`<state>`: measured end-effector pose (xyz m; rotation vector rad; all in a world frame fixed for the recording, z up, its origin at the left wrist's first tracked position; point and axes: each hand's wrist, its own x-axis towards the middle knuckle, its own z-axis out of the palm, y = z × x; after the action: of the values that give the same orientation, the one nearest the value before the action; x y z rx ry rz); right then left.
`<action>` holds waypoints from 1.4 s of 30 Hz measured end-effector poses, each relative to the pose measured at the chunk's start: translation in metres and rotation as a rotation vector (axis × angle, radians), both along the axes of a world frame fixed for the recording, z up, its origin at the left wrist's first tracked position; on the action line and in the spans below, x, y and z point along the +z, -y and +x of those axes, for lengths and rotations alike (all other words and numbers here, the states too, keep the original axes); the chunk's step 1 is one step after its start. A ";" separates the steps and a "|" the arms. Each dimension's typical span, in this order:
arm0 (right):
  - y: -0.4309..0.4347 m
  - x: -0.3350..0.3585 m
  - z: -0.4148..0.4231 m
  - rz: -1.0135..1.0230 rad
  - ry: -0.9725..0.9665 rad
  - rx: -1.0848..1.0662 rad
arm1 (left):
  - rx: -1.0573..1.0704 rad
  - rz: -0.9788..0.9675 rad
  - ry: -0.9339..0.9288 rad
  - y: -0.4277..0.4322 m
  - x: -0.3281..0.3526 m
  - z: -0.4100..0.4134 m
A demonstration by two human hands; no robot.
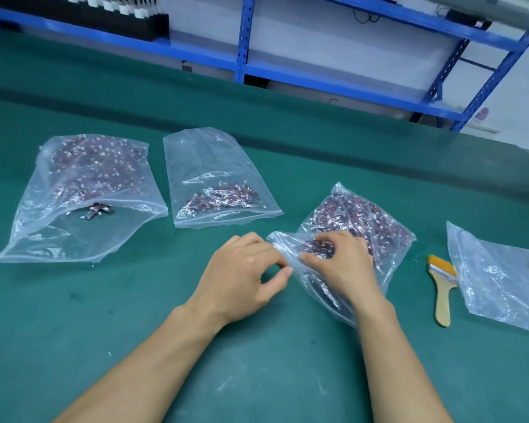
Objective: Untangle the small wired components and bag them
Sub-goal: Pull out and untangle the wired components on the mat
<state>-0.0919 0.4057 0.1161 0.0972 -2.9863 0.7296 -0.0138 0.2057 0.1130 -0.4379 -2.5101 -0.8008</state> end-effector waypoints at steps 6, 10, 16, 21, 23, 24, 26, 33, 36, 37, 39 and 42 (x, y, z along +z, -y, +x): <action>-0.004 0.028 0.007 0.121 0.079 -0.012 | 0.100 0.004 0.094 0.016 -0.003 -0.005; 0.008 0.057 0.021 0.166 -0.105 0.042 | 0.273 -0.018 0.187 0.035 -0.012 -0.014; 0.076 0.054 0.023 0.056 -0.297 0.398 | 0.403 -0.133 0.315 0.040 -0.022 -0.022; 0.119 0.009 -0.007 0.216 -0.111 0.398 | 0.418 -0.151 0.286 0.044 -0.023 -0.021; 0.122 -0.004 -0.013 0.218 -0.111 0.375 | 0.400 -0.156 0.289 0.044 -0.022 -0.022; 0.123 -0.008 -0.015 0.220 -0.123 0.372 | 0.395 -0.163 0.293 0.044 -0.022 -0.022; 0.124 -0.013 -0.017 0.217 -0.144 0.375 | 0.398 -0.171 0.290 0.045 -0.023 -0.025; 0.123 -0.013 -0.015 0.119 -0.293 0.405 | 0.370 -0.275 0.273 0.045 -0.020 -0.037; 0.123 -0.013 -0.012 0.021 -0.346 0.410 | 0.399 -0.251 0.291 0.047 -0.018 -0.043; 0.124 -0.013 -0.011 -0.014 -0.357 0.412 | 0.411 -0.252 0.289 0.048 -0.017 -0.047; 0.125 -0.013 -0.009 -0.081 -0.365 0.421 | 0.429 -0.263 0.299 0.051 -0.015 -0.056; 0.125 -0.015 -0.007 -0.134 -0.355 0.451 | 0.457 -0.285 0.366 0.054 -0.012 -0.071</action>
<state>-0.0986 0.2803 0.1013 0.8190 -2.5846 0.8409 -0.0847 0.1513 0.1006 0.2181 -2.9108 -0.3693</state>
